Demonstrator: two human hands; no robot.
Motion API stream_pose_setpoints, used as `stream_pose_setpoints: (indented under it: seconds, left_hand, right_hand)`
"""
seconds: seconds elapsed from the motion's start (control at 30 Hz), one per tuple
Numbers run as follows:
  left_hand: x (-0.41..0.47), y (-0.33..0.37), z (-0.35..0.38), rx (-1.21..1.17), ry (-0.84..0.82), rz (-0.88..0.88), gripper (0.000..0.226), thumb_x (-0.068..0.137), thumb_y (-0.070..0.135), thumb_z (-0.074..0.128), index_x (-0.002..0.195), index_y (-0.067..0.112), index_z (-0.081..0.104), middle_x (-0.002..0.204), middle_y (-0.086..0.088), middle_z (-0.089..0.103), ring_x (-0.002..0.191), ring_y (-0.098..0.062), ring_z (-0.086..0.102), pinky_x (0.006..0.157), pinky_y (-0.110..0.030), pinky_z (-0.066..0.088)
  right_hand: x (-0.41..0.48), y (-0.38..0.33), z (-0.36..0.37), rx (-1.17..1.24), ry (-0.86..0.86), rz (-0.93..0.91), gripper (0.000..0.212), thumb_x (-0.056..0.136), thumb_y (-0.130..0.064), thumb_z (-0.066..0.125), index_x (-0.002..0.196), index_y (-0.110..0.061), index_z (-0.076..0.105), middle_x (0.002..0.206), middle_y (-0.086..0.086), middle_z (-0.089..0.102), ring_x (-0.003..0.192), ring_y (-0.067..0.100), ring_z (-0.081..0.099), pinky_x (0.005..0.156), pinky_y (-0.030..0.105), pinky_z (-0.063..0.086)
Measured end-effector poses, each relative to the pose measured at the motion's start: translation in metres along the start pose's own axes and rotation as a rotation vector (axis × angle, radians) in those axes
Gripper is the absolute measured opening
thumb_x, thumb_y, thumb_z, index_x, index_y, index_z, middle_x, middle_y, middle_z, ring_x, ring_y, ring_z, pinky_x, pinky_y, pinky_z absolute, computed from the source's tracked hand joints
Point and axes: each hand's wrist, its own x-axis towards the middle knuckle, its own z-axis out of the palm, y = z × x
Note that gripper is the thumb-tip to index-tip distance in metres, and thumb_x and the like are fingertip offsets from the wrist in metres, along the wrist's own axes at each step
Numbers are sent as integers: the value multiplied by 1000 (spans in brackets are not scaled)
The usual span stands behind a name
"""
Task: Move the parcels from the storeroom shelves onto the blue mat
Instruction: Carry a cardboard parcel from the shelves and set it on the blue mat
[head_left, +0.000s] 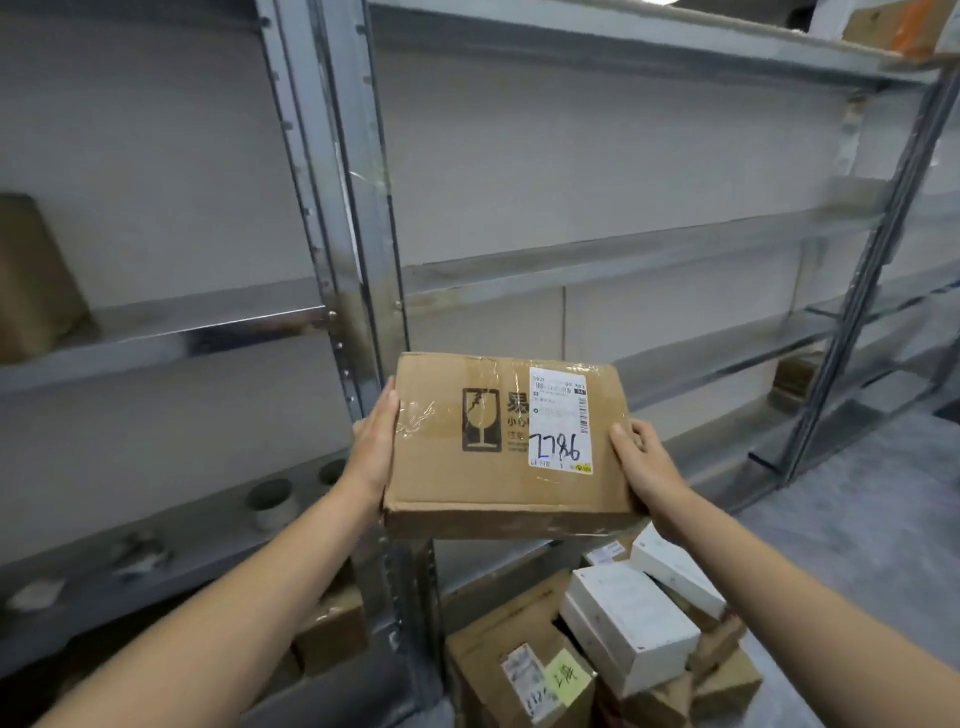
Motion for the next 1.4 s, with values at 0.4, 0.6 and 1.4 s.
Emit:
stream_pose_setpoints:
  seconds: [0.4,0.6,1.4]
  left_hand:
    - [-170,-11,-190,39,487,-108,45,94,68,29,135,57,42,151,-4,40,141,-27,32,111,-60,30]
    - [-269,-15,-295,12,762,-155,47,93,68,31,133,51,49,142,-1,50,128,-22,49,107,-52,40]
    - [-647,-53,-557,-74,1797,-240,42,98,44,45,135,26,37,136,-3,46,120,-21,50,106,-45,40]
  right_hand:
    - [-83,-20,191,-77,-479,-98,38,97,-52,38,127,-28,39,116,1,57,94,18,57,67,33,46]
    - [-163,-47,297,-158,-705,-241,46,95,-55,39,133,-30,35,110,-4,56,98,18,58,78,41,52]
    - [-567,-38,668,-329,-1456,-395,54,96,-49,45,141,-29,22,141,3,42,110,21,48,93,39,40]
